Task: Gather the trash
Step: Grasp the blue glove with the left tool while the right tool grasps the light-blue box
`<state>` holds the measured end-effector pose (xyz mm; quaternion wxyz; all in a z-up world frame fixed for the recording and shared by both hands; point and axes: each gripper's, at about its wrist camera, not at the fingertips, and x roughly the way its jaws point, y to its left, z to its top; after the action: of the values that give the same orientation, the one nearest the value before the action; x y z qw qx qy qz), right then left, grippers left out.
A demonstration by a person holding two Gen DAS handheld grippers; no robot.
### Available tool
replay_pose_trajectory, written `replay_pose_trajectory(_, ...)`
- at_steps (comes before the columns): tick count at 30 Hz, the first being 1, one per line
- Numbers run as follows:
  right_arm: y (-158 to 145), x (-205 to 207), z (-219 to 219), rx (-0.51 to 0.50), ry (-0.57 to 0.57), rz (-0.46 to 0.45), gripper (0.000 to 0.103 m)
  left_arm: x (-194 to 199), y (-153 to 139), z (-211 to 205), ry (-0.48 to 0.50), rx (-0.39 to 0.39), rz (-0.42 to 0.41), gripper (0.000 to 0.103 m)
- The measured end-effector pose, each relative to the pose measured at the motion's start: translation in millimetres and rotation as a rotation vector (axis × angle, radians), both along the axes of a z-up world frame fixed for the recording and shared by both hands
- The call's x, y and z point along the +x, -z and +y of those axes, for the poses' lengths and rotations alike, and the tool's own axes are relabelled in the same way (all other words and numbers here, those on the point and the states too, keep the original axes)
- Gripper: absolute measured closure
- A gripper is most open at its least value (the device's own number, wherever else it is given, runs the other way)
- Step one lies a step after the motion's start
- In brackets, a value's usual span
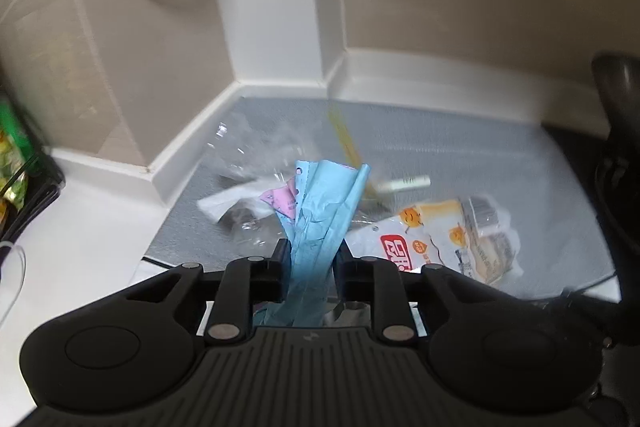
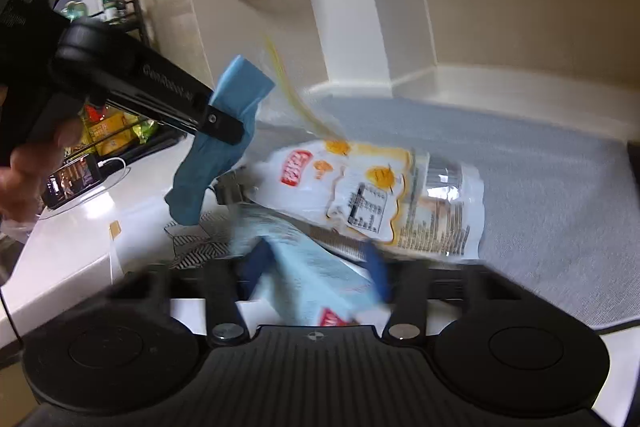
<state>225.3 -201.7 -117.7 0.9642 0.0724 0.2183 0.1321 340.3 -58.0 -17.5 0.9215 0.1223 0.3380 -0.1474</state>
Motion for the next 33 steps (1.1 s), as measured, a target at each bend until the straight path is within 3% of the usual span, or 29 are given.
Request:
replay_pose_trajectory(4, -2.0, -6.1, -0.1, 0.002, 0.004, -0.025, 0.084, -14.2, -10.1, 20.9, -0.039, -0.022, -0.033, 0.079)
replay_pose_trajectory(8, -3.2, -8.8, -3.4, 0.017, 0.008, -0.019, 0.082, -26.9, -8.6, 40.1, -0.063, -0.045, -0.017, 0.079)
replay_pose_trajectory(9, -3.5, -7.6, -3.7, 0.021, 0.002, -0.009, 0.070, -29.9, -7.0, 43.0, -0.067, -0.040, -0.018, 0.079)
replay_pose_trajectory(10, -3.8, -5.4, -1.9, 0.019, -0.006, 0.008, 0.043, -32.4, -5.2, 44.9, -0.070, -0.033, -0.020, 0.079)
replay_pose_trajectory(12, -5.7, -4.3, 2.2, 0.014, 0.000, 0.017, 0.016, -35.4, -2.8, 48.4, -0.069, -0.032, -0.015, 0.079)
replay_pose_trajectory(17, -9.1, 7.2, 32.9, -0.126, -0.039, 0.027, 0.015, -46.7, -1.0, 56.2, -0.063, -0.055, -0.007, 0.079)
replay_pose_trajectory(18, -6.6, 12.4, 38.4, -0.152, -0.045, 0.046, 0.017, -49.6, -2.3, 57.2, -0.061, -0.059, -0.010, 0.079)
replay_pose_trajectory(19, -3.8, 17.9, 42.3, -0.179, -0.050, 0.085, 0.026, -52.3, -4.2, 58.8, -0.059, -0.065, -0.015, 0.079)
replay_pose_trajectory(20, -0.6, 21.6, 44.8, -0.195, -0.045, 0.120, 0.038, -56.7, -6.1, 61.0, -0.060, -0.073, -0.019, 0.079)
replay_pose_trajectory(21, 2.9, 23.4, 46.0, -0.203, -0.047, 0.156, 0.063, -61.0, -8.1, 64.1, -0.064, -0.081, -0.022, 0.079)
replay_pose_trajectory(22, 5.4, 22.7, 47.4, -0.217, -0.045, 0.181, 0.072, -65.3, -10.1, 67.0, -0.070, -0.088, -0.024, 0.079)
replay_pose_trajectory(28, -5.5, -12.4, 51.8, -0.242, -0.009, 0.095, 0.073, -106.4, -16.5, 86.6, -0.133, -0.104, -0.043, 0.079)
replay_pose_trajectory(33, -32.1, -49.6, 46.7, -0.191, 0.024, 0.013, 0.072, -156.4, -16.2, 105.9, -0.211, -0.106, -0.033, 0.079)
